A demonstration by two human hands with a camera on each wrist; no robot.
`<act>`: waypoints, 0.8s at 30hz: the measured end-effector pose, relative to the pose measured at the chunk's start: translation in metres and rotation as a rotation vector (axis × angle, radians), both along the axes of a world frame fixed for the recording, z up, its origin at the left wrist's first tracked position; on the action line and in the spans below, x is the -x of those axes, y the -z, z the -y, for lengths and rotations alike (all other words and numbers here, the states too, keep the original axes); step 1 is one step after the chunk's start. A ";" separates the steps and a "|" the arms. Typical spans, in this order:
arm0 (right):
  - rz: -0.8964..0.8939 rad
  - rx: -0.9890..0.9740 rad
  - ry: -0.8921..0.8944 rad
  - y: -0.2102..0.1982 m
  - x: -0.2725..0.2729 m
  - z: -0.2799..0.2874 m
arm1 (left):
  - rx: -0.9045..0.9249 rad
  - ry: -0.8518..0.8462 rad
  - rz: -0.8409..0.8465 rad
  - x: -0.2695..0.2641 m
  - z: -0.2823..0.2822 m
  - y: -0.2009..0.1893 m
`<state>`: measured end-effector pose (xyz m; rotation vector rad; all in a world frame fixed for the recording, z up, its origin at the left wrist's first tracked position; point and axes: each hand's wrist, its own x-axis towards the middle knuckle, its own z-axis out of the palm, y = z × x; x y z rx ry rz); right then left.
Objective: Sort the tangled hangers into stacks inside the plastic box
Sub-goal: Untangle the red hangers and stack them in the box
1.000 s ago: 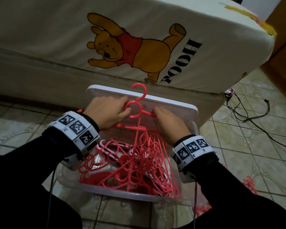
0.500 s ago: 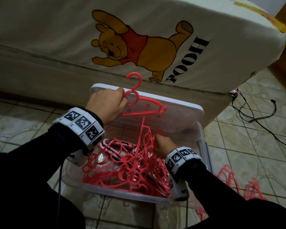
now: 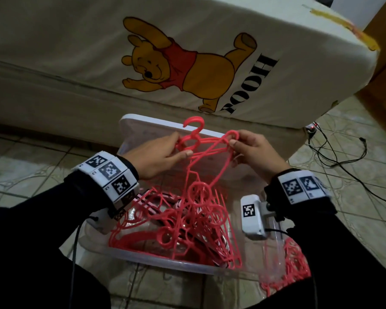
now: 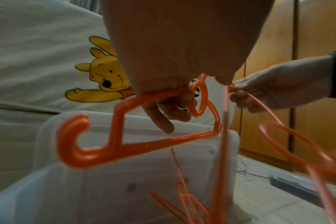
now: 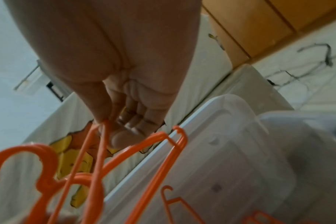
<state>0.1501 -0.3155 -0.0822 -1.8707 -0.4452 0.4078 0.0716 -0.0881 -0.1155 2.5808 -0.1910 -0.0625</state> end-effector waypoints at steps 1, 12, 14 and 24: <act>-0.018 -0.067 0.012 -0.001 0.000 0.001 | 0.043 0.023 -0.033 0.001 0.003 0.001; 0.419 0.197 0.375 0.009 -0.003 0.007 | 0.020 0.029 0.058 -0.003 0.009 0.004; 0.742 0.281 0.258 0.007 0.006 0.004 | -0.022 0.020 0.062 -0.003 0.007 0.004; 1.079 0.849 -0.392 0.031 0.033 -0.024 | 0.014 0.026 -0.049 -0.002 0.009 0.003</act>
